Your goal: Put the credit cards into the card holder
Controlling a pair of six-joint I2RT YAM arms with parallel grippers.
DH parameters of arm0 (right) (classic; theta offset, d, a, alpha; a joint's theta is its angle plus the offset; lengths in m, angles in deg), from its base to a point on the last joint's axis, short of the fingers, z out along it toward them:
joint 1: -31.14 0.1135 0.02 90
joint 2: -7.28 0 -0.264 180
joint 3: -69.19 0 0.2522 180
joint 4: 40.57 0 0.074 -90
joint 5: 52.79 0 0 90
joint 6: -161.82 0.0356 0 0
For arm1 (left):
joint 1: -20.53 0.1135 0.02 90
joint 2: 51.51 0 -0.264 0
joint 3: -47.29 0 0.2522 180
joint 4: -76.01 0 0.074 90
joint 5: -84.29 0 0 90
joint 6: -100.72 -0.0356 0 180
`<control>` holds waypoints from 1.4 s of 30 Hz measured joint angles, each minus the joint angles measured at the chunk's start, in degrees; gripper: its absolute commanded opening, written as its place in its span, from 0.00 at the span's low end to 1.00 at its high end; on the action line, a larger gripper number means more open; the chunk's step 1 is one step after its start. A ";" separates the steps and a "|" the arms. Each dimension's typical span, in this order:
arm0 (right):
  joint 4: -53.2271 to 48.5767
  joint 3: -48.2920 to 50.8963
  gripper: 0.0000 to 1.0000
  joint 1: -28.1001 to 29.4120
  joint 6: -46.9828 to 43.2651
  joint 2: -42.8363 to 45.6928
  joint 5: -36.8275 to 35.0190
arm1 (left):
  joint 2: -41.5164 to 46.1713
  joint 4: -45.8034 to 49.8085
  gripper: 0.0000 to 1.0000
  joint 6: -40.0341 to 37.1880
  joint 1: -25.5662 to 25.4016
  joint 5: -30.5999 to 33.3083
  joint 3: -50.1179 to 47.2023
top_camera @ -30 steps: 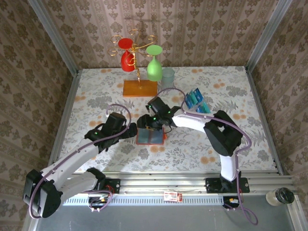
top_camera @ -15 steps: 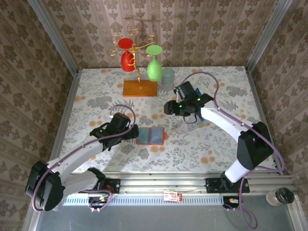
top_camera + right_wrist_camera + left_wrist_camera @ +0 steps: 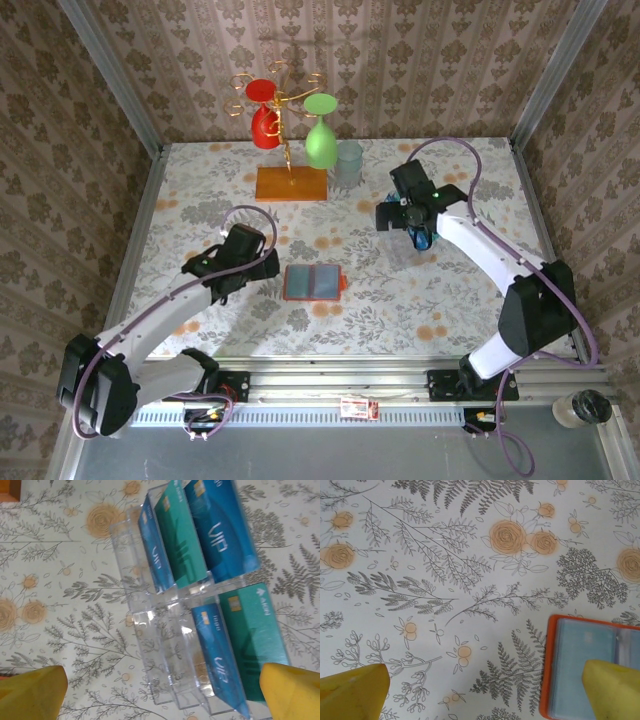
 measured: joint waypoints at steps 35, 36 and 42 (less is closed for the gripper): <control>-3.72 -2.10 0.41 -5.18 -5.14 -6.91 4.61 | -0.13 3.26 1.00 -3.56 12.46 -0.31 3.91; -3.96 -2.10 0.39 -5.18 -5.25 -7.13 4.33 | -0.11 3.15 1.00 -3.63 12.46 -0.28 3.89; -4.33 -2.10 0.37 -5.18 -5.49 -8.22 2.56 | -0.11 3.15 1.00 -4.20 12.46 -0.31 3.89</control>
